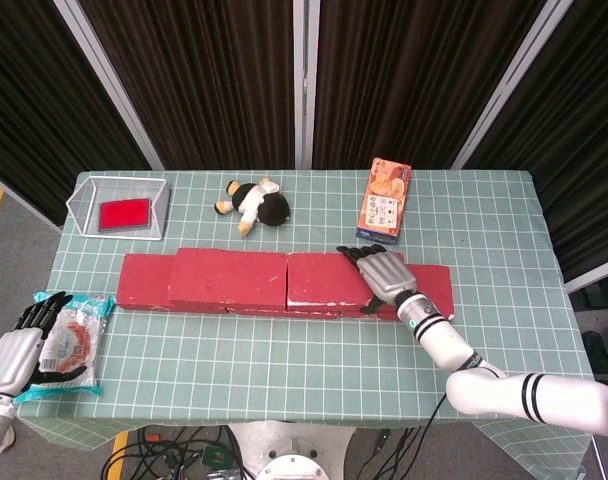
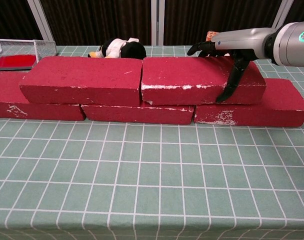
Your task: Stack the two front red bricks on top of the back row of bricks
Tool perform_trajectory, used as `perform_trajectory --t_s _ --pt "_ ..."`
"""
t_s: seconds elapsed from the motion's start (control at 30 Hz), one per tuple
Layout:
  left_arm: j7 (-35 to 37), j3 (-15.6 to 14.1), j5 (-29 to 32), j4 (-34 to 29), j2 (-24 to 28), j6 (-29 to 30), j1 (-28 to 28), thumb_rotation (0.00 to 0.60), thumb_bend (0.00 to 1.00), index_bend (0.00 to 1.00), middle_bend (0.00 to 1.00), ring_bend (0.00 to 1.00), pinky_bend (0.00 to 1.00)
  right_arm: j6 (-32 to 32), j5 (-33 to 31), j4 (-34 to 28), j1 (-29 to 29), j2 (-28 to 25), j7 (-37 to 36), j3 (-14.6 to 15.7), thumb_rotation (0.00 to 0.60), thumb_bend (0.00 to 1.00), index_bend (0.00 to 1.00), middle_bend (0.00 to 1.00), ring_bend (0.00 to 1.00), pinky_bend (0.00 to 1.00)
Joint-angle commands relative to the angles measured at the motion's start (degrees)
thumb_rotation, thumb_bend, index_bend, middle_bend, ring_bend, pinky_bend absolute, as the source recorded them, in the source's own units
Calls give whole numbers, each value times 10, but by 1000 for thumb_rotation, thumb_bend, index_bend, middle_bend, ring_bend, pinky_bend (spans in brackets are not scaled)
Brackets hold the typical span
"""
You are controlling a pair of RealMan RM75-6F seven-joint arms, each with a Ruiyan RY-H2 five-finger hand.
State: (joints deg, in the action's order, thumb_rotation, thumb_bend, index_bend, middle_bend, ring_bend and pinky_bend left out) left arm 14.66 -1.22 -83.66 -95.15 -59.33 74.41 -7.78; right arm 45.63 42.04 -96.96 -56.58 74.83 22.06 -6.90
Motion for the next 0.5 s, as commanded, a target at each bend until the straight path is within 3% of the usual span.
perform_trajectory --t_s 0.03,0.5 --pt "0 0 0 0 0 -1 0 600 2 23 0 0 0 0 -1 1 -1 1 -1 0 600 49 0 161 131 119" --pt "-3 -1 0 -3 3 -4 -1 600 2 23 0 0 0 6 -1 -4 -1 0 -3 3 600 48 0 155 123 113"
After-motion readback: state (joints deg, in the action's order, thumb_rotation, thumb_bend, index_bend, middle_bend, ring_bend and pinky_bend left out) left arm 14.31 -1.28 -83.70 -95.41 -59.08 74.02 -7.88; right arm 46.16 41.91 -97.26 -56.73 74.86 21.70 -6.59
